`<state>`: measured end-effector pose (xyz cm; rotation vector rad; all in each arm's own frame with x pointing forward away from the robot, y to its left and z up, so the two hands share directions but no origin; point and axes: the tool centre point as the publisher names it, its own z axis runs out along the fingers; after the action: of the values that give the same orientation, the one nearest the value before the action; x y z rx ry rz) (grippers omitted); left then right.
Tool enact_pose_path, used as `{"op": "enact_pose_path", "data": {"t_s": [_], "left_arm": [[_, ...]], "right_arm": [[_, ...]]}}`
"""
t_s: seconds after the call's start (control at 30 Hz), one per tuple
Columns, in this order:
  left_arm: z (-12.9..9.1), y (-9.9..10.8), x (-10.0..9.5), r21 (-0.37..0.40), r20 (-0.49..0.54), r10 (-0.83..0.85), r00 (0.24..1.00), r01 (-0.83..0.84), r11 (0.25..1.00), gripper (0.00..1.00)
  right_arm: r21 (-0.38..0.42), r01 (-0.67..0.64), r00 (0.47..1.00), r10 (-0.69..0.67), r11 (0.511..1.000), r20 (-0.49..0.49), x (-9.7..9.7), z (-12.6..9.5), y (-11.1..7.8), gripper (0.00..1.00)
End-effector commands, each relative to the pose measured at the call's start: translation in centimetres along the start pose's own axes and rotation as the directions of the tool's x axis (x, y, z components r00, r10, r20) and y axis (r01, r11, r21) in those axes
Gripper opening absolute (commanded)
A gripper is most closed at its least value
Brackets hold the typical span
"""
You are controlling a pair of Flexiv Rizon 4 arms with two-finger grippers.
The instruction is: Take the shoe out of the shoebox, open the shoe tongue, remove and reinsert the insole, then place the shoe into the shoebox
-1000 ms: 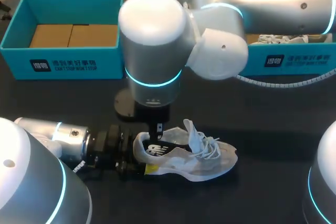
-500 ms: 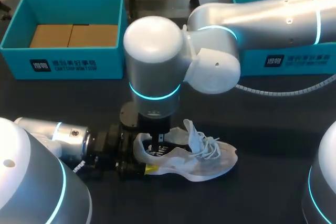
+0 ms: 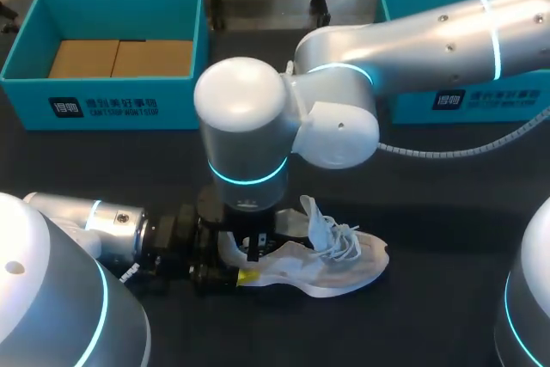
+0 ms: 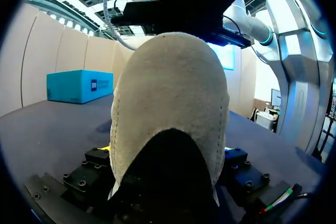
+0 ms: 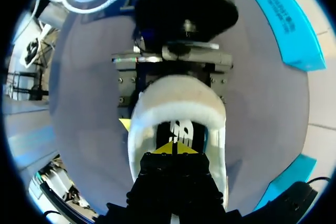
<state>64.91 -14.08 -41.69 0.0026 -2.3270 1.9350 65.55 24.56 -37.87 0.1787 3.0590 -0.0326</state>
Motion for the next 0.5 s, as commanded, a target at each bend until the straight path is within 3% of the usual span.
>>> {"op": "enact_pose_path", "data": {"t_s": [0.03,0.5], "left_arm": [[0.0,0.0,0.1,-0.002,0.004,0.001,1.000,-0.001,1.000,0.00],[0.0,0.0,0.1,-0.002,0.004,0.001,1.000,-0.001,1.000,0.00]], "right_arm": [[0.008,-0.028,1.000,0.028,1.000,-0.002,0.0,0.5,-0.7,0.00],[-0.003,-0.158,0.986,0.158,0.987,0.058,0.3,0.6,-4.5,0.00]]}}
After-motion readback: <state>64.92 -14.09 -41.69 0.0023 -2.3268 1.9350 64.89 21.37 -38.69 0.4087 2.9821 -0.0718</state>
